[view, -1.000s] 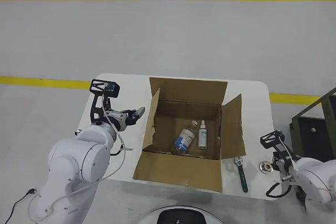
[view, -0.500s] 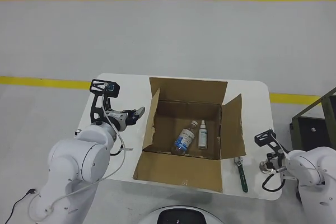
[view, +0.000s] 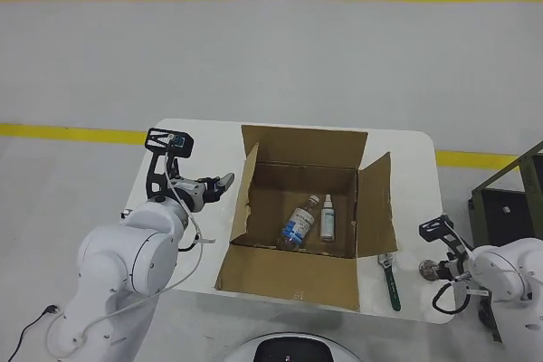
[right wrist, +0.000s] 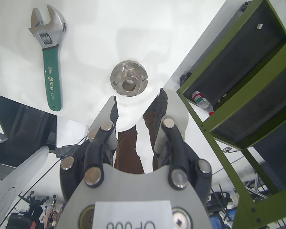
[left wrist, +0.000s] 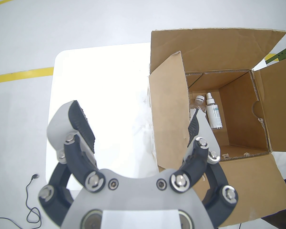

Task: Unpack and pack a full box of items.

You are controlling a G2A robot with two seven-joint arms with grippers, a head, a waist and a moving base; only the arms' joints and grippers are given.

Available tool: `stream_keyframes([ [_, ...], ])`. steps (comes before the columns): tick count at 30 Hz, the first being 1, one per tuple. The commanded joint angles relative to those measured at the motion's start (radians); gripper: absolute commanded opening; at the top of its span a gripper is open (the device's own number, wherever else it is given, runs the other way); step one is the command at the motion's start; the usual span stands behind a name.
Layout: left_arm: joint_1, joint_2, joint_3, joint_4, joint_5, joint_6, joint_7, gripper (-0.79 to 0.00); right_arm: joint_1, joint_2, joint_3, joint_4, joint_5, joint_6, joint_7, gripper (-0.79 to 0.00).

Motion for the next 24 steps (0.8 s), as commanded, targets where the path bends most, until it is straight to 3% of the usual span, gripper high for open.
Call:
stream_keyframes([
  [1,0.000,0.000,0.000,0.000,0.000,0.000,0.000,0.000,0.005,0.001,-0.010,0.019,-0.001,-0.003,-0.010,-0.413],
  [24,0.000,0.000,0.000,0.000,0.000,0.000,0.000,0.000,0.058,0.008,-0.111,0.130,-0.013,0.005,-0.059,-0.493],
])
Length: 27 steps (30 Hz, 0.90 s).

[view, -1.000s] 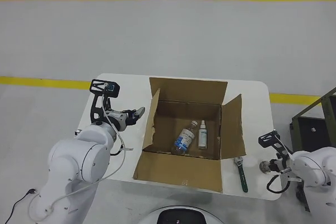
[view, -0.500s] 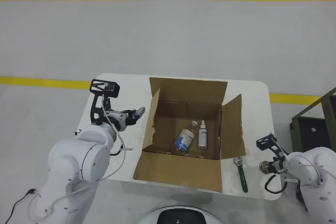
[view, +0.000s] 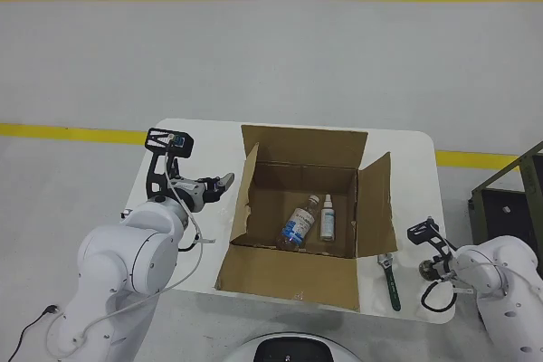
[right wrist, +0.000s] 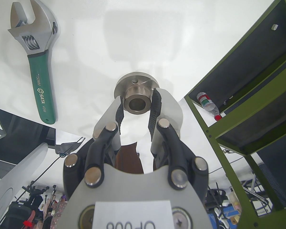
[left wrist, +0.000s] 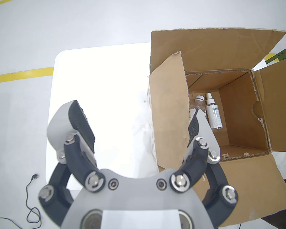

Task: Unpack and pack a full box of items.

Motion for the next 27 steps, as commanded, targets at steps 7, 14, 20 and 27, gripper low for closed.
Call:
stream_keyframes([
  [7,0.000,0.000,0.000,0.000,0.000,0.000,0.000,0.000,0.011,0.003,-0.021,0.016,0.005,0.009,0.001,-0.662],
  [14,0.000,0.000,0.000,0.000,0.000,0.000,0.000,0.000,0.008,0.007,-0.012,-0.014,0.031,0.017,-0.002,-0.785],
  [20,0.000,0.000,0.000,0.000,0.000,0.000,0.000,0.000,-0.029,0.017,0.079,-0.129,0.109,0.020,0.001,-0.785],
  [27,0.000,0.000,0.000,0.000,0.000,0.000,0.000,0.000,-0.116,0.030,0.266,-0.371,0.216,0.045,0.007,-0.785],
])
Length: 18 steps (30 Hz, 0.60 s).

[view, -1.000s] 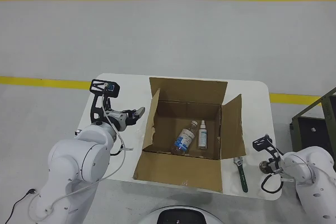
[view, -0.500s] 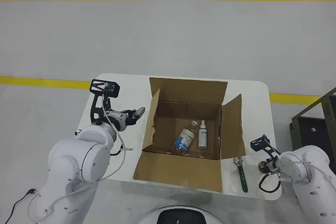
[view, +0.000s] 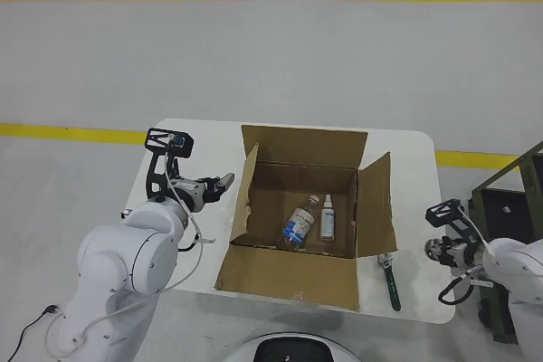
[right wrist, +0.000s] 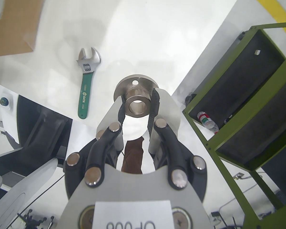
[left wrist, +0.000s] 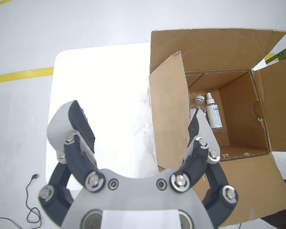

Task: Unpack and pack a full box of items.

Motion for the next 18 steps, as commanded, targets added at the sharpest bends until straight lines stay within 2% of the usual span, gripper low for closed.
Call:
stream_keyframes([
  [1,0.000,0.000,0.000,0.000,0.000,0.000,0.000,0.000,-0.029,0.003,0.068,-0.086,0.038,0.008,0.005,-0.785],
  [8,0.000,0.000,0.000,0.000,0.000,0.000,0.000,0.000,-0.100,0.007,0.248,-0.338,0.148,0.028,0.007,-0.785],
  [13,0.000,0.000,0.000,0.000,0.000,0.000,0.000,0.000,-0.056,0.019,0.278,-0.338,0.225,-0.043,-0.027,-0.785],
  [18,0.000,0.000,0.000,0.000,0.000,0.000,0.000,0.000,0.009,0.036,0.230,-0.338,0.245,-0.067,-0.019,-0.785],
])
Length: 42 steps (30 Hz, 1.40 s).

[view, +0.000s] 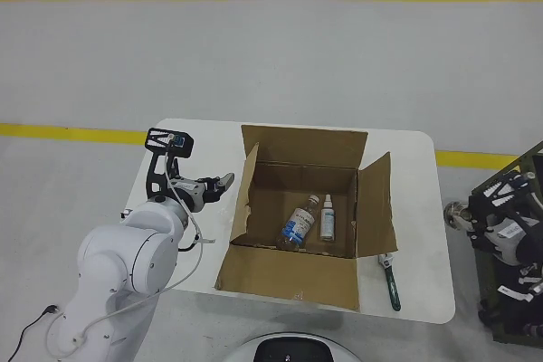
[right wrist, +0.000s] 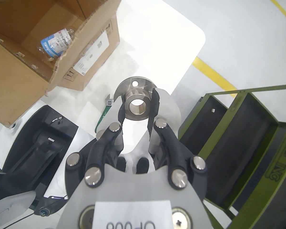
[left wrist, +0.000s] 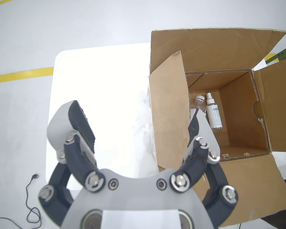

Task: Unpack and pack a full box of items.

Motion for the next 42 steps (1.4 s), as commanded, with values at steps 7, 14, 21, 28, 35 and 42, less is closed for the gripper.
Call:
stream_keyframes([
  [7,0.000,0.000,0.000,0.000,0.000,0.000,0.000,0.000,0.012,0.004,-0.016,0.000,-0.006,0.000,0.005,-0.785],
  [14,0.000,0.000,0.000,0.000,0.000,0.000,0.000,0.000,0.001,0.003,-0.024,0.000,0.004,-0.004,-0.055,-0.785],
  [21,0.000,0.000,0.000,0.000,0.000,0.000,0.000,0.000,0.126,0.021,-0.126,0.000,0.020,-0.056,-0.160,-0.785],
  [28,0.000,0.000,0.000,0.000,0.000,0.000,0.000,0.000,0.324,0.032,-0.380,0.000,-0.005,-0.024,-0.205,-0.785],
  [35,0.000,0.000,0.000,0.000,0.000,0.000,0.000,0.000,0.447,0.020,-0.648,0.070,-0.105,0.092,-0.225,-0.785],
  [42,0.000,0.000,0.000,0.000,0.000,0.000,0.000,0.000,0.557,-0.010,-0.886,0.223,-0.217,0.199,-0.255,-0.785],
])
